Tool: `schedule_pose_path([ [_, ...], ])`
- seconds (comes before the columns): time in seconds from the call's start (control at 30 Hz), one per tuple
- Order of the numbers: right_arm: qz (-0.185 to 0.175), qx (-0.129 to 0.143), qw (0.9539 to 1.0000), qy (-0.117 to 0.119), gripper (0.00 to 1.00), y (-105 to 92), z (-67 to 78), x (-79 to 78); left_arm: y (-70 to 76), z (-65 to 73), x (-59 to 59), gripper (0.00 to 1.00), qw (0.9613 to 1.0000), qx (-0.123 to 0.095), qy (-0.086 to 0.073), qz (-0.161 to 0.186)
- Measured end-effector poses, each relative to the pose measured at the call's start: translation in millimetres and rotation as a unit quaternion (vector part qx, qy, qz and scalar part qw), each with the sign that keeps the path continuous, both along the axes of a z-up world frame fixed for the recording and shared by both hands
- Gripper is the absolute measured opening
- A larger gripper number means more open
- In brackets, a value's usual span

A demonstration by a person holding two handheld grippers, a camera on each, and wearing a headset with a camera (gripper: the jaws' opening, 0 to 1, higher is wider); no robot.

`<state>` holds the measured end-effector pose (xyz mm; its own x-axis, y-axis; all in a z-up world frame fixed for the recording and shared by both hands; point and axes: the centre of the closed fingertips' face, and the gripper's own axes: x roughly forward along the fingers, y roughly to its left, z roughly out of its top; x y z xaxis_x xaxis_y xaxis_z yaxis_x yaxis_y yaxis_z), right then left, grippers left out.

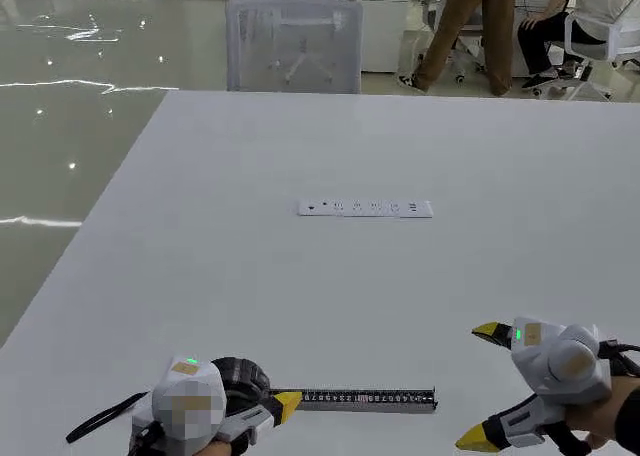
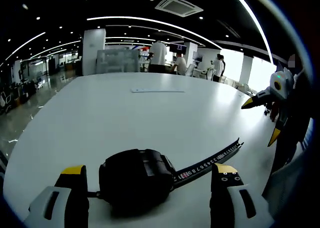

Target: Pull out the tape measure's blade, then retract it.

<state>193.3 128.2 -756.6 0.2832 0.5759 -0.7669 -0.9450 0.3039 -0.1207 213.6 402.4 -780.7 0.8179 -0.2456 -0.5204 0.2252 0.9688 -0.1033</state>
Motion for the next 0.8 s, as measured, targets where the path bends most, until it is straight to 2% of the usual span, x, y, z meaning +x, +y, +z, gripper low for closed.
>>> schedule_pose_path([
  [0.23,0.052,-0.031,0.998,0.018,0.8,12.9,-20.1,6.8,-3.6,0.3,0.8,0.99,1.0,-0.006,-0.002,-0.006],
  [0.37,0.086,-0.059,0.994,0.033,0.73,17.3,-30.1,8.7,-2.2,0.0,1.4,0.99,1.0,-0.006,-0.002,-0.005],
  [0.43,0.097,-0.072,0.9917,0.043,0.68,18.3,-34.6,8.5,-1.3,-0.5,1.6,0.99,1.0,-0.008,-0.001,-0.002],
  [0.53,0.106,-0.09,0.9888,0.055,0.65,18.5,-42.8,9.3,0.0,0.0,2.4,0.99,1.0,-0.007,-0.004,0.0],
  [0.7,0.12,-0.109,0.9839,0.076,0.49,17.1,-52.8,6.4,2.1,0.2,3.0,0.99,0.9999,-0.009,-0.004,0.005],
  [0.8,0.14,-0.121,0.9799,0.074,0.37,16.0,-57.2,3.8,2.6,-0.1,3.1,0.99,0.9999,-0.01,-0.003,0.006],
])
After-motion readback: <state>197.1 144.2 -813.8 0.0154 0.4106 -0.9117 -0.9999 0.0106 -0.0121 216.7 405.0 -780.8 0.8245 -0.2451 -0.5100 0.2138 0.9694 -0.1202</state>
